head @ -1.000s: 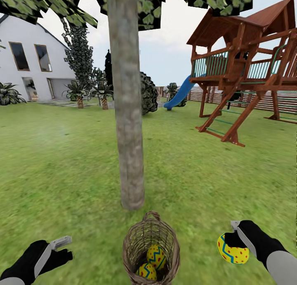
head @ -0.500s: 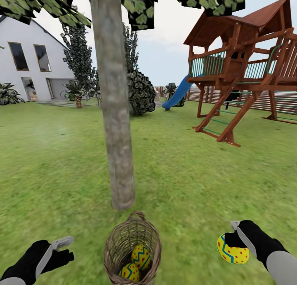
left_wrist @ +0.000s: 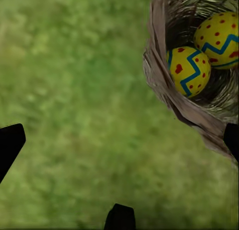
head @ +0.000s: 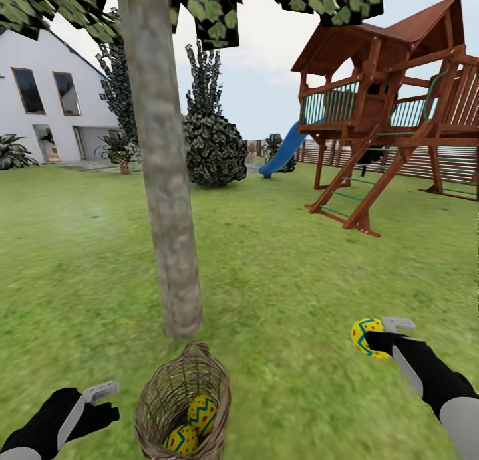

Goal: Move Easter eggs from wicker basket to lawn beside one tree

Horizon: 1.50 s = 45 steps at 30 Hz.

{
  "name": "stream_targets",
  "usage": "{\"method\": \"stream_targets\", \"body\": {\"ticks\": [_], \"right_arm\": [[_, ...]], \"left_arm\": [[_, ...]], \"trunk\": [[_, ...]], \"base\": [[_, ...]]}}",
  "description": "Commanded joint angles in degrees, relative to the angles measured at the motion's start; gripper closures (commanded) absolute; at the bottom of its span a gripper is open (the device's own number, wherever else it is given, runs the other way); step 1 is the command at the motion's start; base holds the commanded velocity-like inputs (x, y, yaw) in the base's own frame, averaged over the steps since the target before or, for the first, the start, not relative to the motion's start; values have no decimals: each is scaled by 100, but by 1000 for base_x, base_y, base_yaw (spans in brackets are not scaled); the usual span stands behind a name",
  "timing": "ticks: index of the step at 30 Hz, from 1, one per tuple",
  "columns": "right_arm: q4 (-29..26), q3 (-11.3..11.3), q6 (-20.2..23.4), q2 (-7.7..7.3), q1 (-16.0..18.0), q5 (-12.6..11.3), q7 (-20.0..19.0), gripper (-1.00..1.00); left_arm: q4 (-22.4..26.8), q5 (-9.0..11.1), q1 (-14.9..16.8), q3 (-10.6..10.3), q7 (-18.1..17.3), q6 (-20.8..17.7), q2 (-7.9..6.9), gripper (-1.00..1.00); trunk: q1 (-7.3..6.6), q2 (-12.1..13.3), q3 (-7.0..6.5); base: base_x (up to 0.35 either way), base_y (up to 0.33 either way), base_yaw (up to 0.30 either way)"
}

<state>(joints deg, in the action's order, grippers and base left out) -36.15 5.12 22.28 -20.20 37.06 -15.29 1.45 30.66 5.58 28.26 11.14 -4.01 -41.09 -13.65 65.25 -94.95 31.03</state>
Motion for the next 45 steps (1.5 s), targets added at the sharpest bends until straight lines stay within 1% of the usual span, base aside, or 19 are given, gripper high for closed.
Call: {"method": "stream_targets", "body": {"ticks": [1,3,5,8,11,13,16,20,23,40,45], "right_arm": [[-11,34,59,-16,3,4,9,100],[-12,27,69,-40,5,139,2,100],[-7,25,67,-62,3,186,-2,100],[24,18,86,-84,3,201,-2,100],[29,13,75,-178,3,205,-5,100],[29,8,59,-201,3,203,-11,100],[30,6,-5,-218,3,196,-8,100],[29,37,-29,-205,3,216,-13,100],[31,42,-21,-178,4,212,-13,100],[33,34,-22,-188,3,213,-13,100],[36,33,-22,-197,3,211,-13,100]], "left_arm": [[10,39,3,20,5,-39,2,-100],[10,40,4,20,6,-39,5,-100],[4,40,4,20,6,-39,13,-100],[6,40,4,20,6,-45,13,-100],[3,40,3,20,6,-48,18,-100],[2,40,3,20,8,-51,18,-100],[1,40,4,20,7,-63,20,-100],[2,55,2,33,1,-66,12,-100],[1,55,2,29,6,-66,16,-100],[10,67,4,56,14,-36,2,-100],[10,51,2,49,16,-23,2,-100]], "trunk": [[0,-3,6],[0,-3,6],[0,-3,6],[0,-3,6],[0,-3,6],[0,-3,6],[0,-3,6],[0,-3,6],[0,-3,6],[0,-3,6],[0,-3,6]], "base": [[0,-330,0],[0,-330,0],[0,-330,0],[0,-330,0],[0,-330,0],[0,-330,0],[0,-330,0],[54,-300,0],[318,-87,0],[331,-8,0],[36,3,0]]}}
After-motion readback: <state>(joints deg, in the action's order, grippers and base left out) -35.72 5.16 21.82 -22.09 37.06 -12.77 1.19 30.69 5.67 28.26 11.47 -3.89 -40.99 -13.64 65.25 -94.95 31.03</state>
